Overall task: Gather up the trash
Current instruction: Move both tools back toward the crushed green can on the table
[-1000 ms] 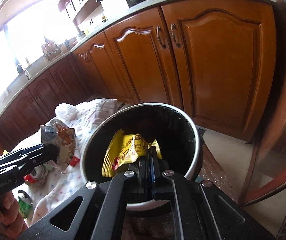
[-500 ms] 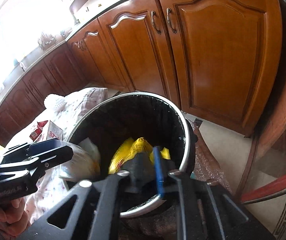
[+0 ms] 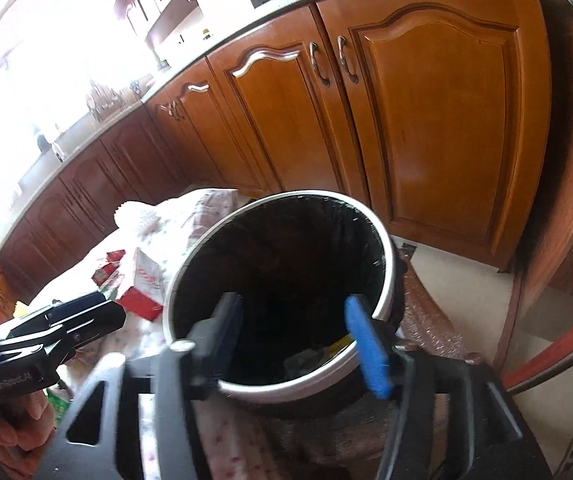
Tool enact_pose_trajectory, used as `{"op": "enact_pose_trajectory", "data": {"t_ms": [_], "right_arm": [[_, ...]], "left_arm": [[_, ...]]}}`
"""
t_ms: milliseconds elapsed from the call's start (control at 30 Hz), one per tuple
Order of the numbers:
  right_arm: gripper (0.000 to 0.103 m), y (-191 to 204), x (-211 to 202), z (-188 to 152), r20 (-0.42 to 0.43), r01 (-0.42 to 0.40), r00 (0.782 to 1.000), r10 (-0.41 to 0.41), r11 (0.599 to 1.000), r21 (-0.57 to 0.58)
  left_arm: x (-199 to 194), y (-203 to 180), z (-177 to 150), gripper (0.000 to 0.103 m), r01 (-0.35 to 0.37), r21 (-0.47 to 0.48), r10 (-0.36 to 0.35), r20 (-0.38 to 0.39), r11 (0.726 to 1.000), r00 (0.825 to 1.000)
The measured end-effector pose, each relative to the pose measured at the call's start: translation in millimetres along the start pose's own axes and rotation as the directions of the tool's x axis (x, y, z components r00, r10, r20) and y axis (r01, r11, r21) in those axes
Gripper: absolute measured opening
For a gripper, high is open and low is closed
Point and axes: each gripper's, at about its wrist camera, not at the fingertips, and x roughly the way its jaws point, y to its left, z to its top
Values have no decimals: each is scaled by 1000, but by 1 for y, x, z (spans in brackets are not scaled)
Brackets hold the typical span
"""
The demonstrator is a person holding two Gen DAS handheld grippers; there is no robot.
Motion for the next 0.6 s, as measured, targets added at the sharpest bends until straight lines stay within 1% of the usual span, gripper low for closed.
{"op": "enact_pose_trajectory", "data": {"t_ms": [67, 167, 333, 600], "right_arm": [[75, 6, -6, -7, 12, -17, 1000, 17, 1000, 10], [80, 15, -12, -18, 22, -43, 999, 43, 999, 27], [82, 31, -16, -33, 25, -77, 997, 76, 996, 45], [82, 65, -19, -53, -1, -122, 993, 122, 992, 19]], "left_arm": [[-10, 6, -6, 66, -9, -16, 10, 12, 1000, 1000], [-28, 21, -19, 68, -15, -59, 16, 27, 998, 1000], [-52, 42, -42, 69, -18, -116, 23, 40, 993, 999], [-89, 79, -79, 70, -67, -184, 79, 59, 981, 995]]}}
